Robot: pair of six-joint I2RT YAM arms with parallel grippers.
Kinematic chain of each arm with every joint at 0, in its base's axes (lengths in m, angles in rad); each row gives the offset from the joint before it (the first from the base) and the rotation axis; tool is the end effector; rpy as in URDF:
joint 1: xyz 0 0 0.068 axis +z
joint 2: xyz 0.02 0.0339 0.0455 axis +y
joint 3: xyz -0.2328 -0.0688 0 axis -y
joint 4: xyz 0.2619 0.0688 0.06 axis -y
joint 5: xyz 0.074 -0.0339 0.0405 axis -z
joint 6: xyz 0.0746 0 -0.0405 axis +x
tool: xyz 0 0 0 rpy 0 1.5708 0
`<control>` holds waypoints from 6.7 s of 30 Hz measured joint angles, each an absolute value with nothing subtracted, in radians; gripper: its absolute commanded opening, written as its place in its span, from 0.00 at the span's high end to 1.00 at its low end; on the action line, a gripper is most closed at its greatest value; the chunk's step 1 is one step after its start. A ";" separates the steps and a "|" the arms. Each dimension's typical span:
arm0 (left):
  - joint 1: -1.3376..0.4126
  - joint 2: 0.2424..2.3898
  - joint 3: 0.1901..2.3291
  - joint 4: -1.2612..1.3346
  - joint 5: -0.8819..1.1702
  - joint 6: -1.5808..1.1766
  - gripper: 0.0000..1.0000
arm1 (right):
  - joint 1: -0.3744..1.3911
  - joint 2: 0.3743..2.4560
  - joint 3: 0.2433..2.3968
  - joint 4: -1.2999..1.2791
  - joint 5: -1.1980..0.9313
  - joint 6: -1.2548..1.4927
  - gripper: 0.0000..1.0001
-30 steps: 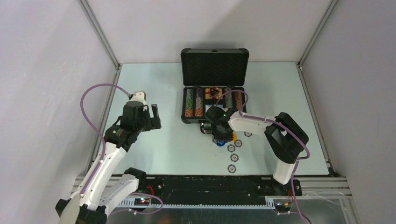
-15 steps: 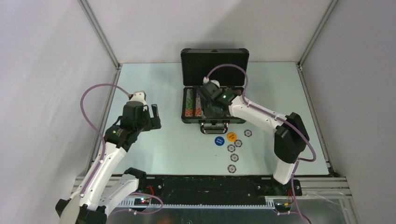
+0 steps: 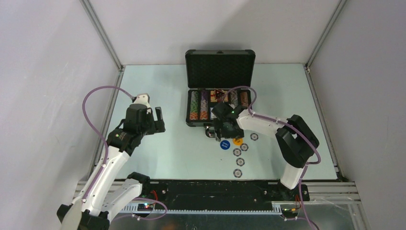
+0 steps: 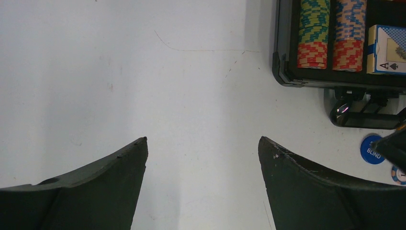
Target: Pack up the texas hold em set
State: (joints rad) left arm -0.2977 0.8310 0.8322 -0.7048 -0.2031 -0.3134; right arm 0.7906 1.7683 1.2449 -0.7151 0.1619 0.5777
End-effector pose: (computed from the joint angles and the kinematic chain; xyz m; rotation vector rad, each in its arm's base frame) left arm 0.2310 -0.0551 0.2506 -0.1242 2.2554 -0.0950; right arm 0.2693 0.2550 0.1233 -0.2578 2.7688 0.1199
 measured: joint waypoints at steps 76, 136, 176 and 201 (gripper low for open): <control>-0.298 0.831 0.832 -0.705 -0.203 -0.313 0.10 | 0.789 1.708 1.364 -0.710 0.150 0.548 0.39; -0.298 0.840 0.832 -0.705 -0.202 -0.313 0.10 | 0.779 1.696 1.003 -0.555 0.154 0.517 0.42; -0.298 0.840 0.832 -0.705 -0.202 -0.313 0.10 | 0.767 1.739 1.052 -0.556 0.195 0.546 0.50; -0.298 0.844 0.832 -0.705 -0.202 -0.313 0.10 | 0.784 1.684 1.094 -0.670 0.164 0.545 0.36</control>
